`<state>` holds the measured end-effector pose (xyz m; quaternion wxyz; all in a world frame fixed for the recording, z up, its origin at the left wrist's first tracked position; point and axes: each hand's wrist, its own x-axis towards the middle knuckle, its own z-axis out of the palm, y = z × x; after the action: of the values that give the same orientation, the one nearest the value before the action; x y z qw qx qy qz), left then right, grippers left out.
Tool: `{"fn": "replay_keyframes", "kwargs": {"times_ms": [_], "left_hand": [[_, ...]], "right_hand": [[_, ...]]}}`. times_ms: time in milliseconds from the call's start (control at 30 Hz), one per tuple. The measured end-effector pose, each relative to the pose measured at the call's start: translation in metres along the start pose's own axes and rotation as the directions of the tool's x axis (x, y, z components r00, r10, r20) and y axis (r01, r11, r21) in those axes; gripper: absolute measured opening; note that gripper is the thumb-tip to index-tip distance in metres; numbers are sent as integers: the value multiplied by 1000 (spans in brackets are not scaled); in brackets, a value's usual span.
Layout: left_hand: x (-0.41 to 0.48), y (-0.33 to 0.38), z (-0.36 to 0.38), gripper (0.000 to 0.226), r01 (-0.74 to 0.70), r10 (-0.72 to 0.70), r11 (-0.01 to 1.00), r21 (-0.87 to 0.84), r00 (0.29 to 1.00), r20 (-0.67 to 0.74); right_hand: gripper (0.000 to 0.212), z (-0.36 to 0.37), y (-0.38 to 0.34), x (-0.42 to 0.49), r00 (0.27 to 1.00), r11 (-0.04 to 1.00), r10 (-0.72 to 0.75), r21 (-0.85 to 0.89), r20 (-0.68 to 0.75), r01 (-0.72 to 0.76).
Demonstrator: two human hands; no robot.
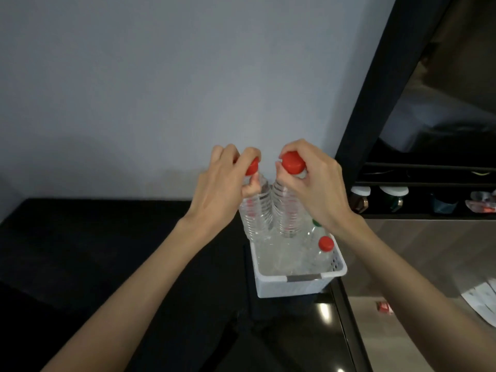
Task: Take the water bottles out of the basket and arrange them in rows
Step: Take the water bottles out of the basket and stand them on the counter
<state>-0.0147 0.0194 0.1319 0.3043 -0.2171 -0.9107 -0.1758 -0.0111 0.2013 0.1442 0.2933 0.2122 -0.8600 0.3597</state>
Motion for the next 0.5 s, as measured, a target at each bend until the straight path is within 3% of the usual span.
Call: {"fn": "replay_keyframes", "kwargs": {"times_ms": [133, 267, 500], "left_hand": [[-5, -39, -30, 25, 24, -24, 1000, 13, 1000, -7], [-40, -94, -32, 29, 85, -88, 996, 28, 986, 140], [-118, -179, -12, 35, 243, -273, 962, 126, 859, 432]], "right_hand": [[11, 35, -25, 21, 997, 999, -53, 7, 57, 53], [12, 97, -37, 18, 981, 1000, -14, -24, 192, 19], [16, 213, -50, -18, 840, 994, 77, -105, 537, -24]]}}
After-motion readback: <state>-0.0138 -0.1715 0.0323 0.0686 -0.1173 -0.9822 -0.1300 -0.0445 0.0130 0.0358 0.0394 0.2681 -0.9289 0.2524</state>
